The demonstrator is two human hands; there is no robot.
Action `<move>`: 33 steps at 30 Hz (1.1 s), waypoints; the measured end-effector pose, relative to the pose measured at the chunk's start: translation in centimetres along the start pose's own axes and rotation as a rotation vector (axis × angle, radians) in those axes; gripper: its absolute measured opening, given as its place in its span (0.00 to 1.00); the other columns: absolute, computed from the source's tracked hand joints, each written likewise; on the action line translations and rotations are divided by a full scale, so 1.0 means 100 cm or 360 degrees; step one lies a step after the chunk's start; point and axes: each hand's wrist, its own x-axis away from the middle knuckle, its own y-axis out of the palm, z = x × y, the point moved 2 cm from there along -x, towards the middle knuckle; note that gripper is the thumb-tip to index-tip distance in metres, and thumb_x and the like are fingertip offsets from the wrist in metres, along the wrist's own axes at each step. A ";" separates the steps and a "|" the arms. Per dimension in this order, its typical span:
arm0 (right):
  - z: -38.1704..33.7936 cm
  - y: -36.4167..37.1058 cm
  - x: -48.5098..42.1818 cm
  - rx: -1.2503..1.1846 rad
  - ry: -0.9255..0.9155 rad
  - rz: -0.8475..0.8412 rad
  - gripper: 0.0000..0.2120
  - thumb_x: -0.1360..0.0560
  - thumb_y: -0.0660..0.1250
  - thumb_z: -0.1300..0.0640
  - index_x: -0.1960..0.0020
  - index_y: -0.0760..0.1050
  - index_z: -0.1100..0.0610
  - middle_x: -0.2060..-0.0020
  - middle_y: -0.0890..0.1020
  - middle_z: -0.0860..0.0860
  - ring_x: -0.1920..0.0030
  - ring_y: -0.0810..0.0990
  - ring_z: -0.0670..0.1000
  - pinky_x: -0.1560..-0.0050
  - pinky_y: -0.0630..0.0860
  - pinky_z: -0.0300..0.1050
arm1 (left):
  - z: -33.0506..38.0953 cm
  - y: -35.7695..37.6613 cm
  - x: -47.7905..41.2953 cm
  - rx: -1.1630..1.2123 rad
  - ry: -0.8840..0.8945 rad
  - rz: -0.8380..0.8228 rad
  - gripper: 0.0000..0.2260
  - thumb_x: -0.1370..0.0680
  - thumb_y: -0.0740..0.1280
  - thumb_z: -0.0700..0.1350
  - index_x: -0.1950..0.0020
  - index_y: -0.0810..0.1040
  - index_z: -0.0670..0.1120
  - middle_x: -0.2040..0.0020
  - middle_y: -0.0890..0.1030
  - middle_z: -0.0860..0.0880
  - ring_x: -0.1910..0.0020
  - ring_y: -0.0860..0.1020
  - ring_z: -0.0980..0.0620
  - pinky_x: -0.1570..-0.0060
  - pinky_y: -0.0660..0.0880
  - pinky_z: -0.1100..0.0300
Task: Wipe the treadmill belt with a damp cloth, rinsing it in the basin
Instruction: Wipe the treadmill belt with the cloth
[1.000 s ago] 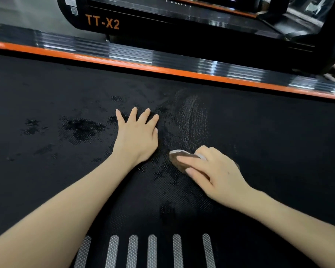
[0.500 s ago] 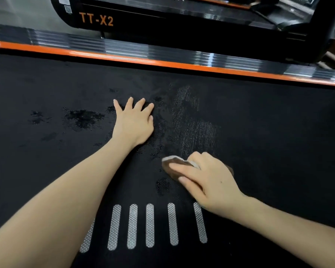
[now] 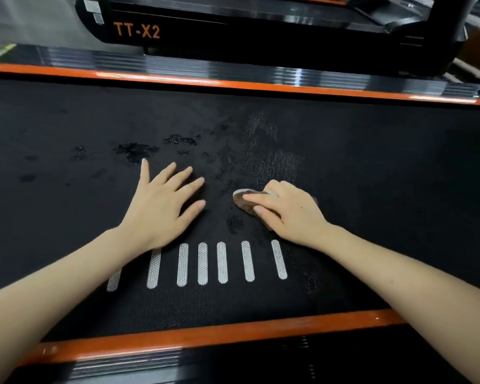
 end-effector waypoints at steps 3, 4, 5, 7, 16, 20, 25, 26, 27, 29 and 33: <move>0.011 0.000 -0.025 0.0080 0.0490 0.0013 0.16 0.21 0.55 0.46 0.38 0.76 0.45 0.53 0.76 0.54 0.52 0.75 0.58 0.57 0.75 0.50 | -0.005 0.007 0.023 -0.0029 -0.0027 -0.0103 0.34 0.23 0.37 0.64 0.27 0.66 0.51 0.28 0.67 0.46 0.27 0.62 0.40 0.31 0.44 0.34; 0.010 0.001 -0.031 0.0150 0.0630 0.0012 0.15 0.21 0.56 0.47 0.38 0.75 0.44 0.51 0.75 0.54 0.50 0.75 0.58 0.56 0.74 0.50 | -0.006 0.009 0.026 -0.0012 -0.0052 -0.0110 0.34 0.24 0.36 0.65 0.26 0.64 0.52 0.26 0.65 0.48 0.26 0.60 0.40 0.30 0.44 0.35; 0.003 0.002 -0.033 0.0200 0.0687 0.0005 0.15 0.21 0.56 0.47 0.38 0.75 0.44 0.51 0.75 0.54 0.50 0.75 0.58 0.56 0.73 0.49 | -0.007 0.011 0.026 0.0008 -0.0071 -0.0111 0.34 0.24 0.35 0.64 0.26 0.63 0.52 0.25 0.63 0.49 0.26 0.59 0.41 0.30 0.43 0.35; -0.030 0.004 -0.022 0.0174 0.0527 -0.0013 0.15 0.23 0.55 0.46 0.41 0.76 0.45 0.54 0.75 0.55 0.55 0.75 0.60 0.59 0.74 0.50 | -0.007 0.014 0.025 0.0024 -0.0087 -0.0098 0.33 0.24 0.36 0.62 0.25 0.62 0.52 0.25 0.62 0.49 0.25 0.58 0.40 0.30 0.44 0.35; -0.020 -0.006 0.005 0.0057 0.0094 -0.0195 0.16 0.24 0.53 0.45 0.39 0.73 0.40 0.58 0.75 0.54 0.57 0.76 0.59 0.58 0.75 0.51 | -0.008 0.020 0.026 0.0055 -0.0064 -0.0038 0.31 0.23 0.37 0.60 0.25 0.62 0.51 0.25 0.62 0.48 0.26 0.57 0.39 0.30 0.45 0.35; 0.021 -0.010 0.002 0.0183 0.0731 -0.0022 0.17 0.22 0.57 0.46 0.38 0.77 0.46 0.52 0.75 0.55 0.50 0.74 0.60 0.52 0.74 0.53 | -0.007 0.021 0.022 0.0018 -0.0028 -0.0045 0.29 0.22 0.41 0.58 0.28 0.67 0.48 0.28 0.68 0.45 0.29 0.63 0.36 0.33 0.53 0.32; -0.074 0.003 0.014 -0.0072 0.0062 -0.0137 0.19 0.25 0.56 0.46 0.42 0.79 0.47 0.59 0.76 0.54 0.61 0.74 0.58 0.61 0.74 0.49 | -0.007 0.021 0.021 0.0014 -0.0023 -0.0071 0.29 0.22 0.42 0.57 0.28 0.68 0.48 0.28 0.69 0.44 0.30 0.64 0.35 0.34 0.55 0.30; -0.086 0.004 0.017 -0.0125 -0.0048 -0.0197 0.18 0.25 0.56 0.46 0.40 0.78 0.48 0.58 0.76 0.53 0.62 0.73 0.57 0.61 0.72 0.48 | -0.008 0.020 0.022 0.0023 -0.0021 -0.0070 0.29 0.22 0.42 0.58 0.28 0.68 0.48 0.28 0.68 0.44 0.29 0.63 0.35 0.34 0.54 0.30; -0.091 0.003 0.019 -0.0161 -0.0108 -0.0267 0.18 0.24 0.56 0.46 0.39 0.78 0.48 0.57 0.75 0.53 0.61 0.73 0.56 0.60 0.72 0.48 | -0.009 0.020 0.022 0.0039 -0.0031 -0.0066 0.29 0.22 0.42 0.58 0.27 0.67 0.49 0.28 0.67 0.45 0.29 0.63 0.36 0.33 0.53 0.30; -0.077 -0.003 0.026 -0.0160 -0.0178 -0.0317 0.18 0.22 0.55 0.45 0.38 0.77 0.48 0.56 0.75 0.52 0.60 0.72 0.54 0.58 0.70 0.47 | -0.010 0.021 0.025 0.0060 -0.0054 -0.0044 0.29 0.22 0.40 0.59 0.26 0.65 0.50 0.26 0.65 0.47 0.27 0.61 0.38 0.33 0.51 0.30; -0.028 -0.025 0.057 -0.0125 -0.0112 -0.0411 0.20 0.19 0.50 0.43 0.35 0.73 0.46 0.53 0.74 0.50 0.56 0.72 0.53 0.53 0.69 0.46 | -0.010 0.021 0.026 0.0076 -0.0060 -0.0029 0.30 0.23 0.39 0.59 0.26 0.64 0.51 0.26 0.64 0.47 0.26 0.59 0.38 0.32 0.48 0.31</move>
